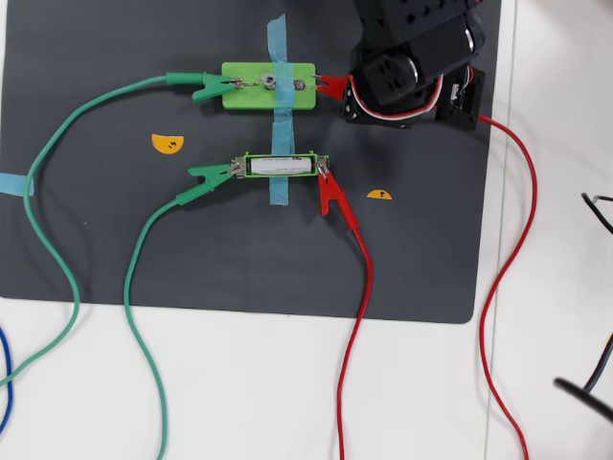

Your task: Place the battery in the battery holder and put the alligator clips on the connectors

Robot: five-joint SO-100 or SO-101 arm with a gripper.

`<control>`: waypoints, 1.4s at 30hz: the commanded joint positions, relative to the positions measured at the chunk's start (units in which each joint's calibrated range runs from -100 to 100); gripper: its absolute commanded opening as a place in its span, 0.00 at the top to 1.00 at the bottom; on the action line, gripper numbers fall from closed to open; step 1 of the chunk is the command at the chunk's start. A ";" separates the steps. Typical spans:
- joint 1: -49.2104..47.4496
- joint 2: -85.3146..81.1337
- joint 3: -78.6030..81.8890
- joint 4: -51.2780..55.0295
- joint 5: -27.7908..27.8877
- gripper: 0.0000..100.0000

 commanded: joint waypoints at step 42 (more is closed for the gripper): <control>-0.81 -2.71 2.54 -0.39 6.59 0.99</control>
